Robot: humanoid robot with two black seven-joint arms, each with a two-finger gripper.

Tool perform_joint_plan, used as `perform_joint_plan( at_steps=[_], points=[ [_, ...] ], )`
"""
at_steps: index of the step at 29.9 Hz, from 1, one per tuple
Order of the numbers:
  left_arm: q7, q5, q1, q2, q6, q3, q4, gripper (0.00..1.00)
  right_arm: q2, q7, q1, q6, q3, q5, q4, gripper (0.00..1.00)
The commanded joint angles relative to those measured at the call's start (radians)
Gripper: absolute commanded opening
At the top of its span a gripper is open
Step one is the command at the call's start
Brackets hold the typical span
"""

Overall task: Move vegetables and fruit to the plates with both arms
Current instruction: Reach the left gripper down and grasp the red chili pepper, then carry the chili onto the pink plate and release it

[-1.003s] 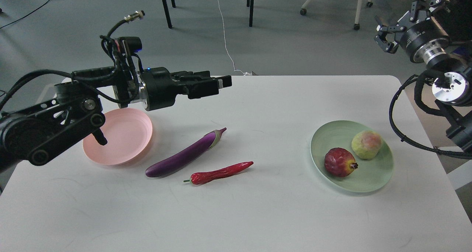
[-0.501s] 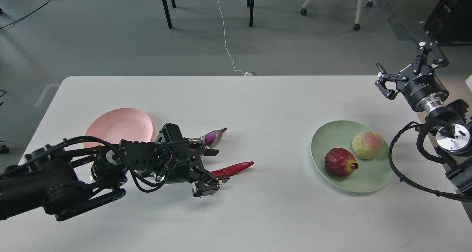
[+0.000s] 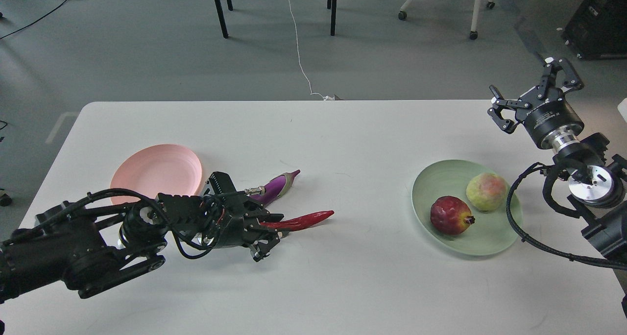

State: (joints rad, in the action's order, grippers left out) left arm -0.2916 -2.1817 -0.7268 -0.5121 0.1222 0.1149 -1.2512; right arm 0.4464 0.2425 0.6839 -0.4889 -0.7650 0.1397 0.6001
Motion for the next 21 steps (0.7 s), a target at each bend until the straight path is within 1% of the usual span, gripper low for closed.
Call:
perform_joint_plan(
  at_steps=[1, 2, 4, 6, 9, 10, 12, 14, 17, 21],
  points=[
    [0.0, 0.0, 0.01, -0.008, -0.013, 0.003, -0.016, 0.16, 0.0, 0.001, 0.0, 0.0, 0.0, 0.0, 0.0, 0.99],
    [0.002, 0.0, 0.01, -0.013, -0.013, 0.006, -0.019, 0.11, 0.0, 0.001, 0.0, 0.0, 0.0, 0.0, 0.0, 0.99],
    [0.006, 0.0, 0.009, -0.02, -0.015, 0.019, -0.042, 0.08, 0.0, 0.001, 0.0, 0.0, 0.0, 0.0, 0.0, 0.99],
    [0.005, 0.0, 0.003, -0.052, -0.021, 0.049, -0.097, 0.07, 0.002, 0.001, 0.002, 0.0, 0.0, 0.0, 0.0, 0.99],
    [0.002, 0.0, 0.001, -0.133, -0.021, 0.141, -0.197, 0.08, 0.005, 0.001, 0.003, 0.0, 0.0, 0.0, 0.0, 0.99],
    [0.002, 0.0, 0.0, -0.164, -0.021, 0.169, -0.215, 0.08, 0.006, 0.001, 0.003, 0.0, 0.001, 0.0, 0.0, 0.99],
    [0.002, 0.038, -0.002, -0.225, -0.019, 0.199, -0.214, 0.08, 0.006, 0.001, 0.003, 0.0, 0.001, 0.0, -0.002, 0.99],
    [0.002, 0.121, -0.003, -0.279, -0.022, 0.209, -0.191, 0.09, 0.006, 0.001, 0.003, 0.0, 0.001, 0.0, -0.003, 0.99],
    [0.0, 0.242, 0.004, -0.345, -0.045, 0.201, -0.087, 0.09, 0.008, 0.001, 0.003, 0.0, 0.001, 0.0, -0.003, 0.99],
    [-0.001, 0.27, 0.029, -0.362, -0.085, 0.19, 0.059, 0.11, 0.002, 0.001, 0.003, 0.0, 0.004, 0.0, -0.003, 0.99]
  ],
)
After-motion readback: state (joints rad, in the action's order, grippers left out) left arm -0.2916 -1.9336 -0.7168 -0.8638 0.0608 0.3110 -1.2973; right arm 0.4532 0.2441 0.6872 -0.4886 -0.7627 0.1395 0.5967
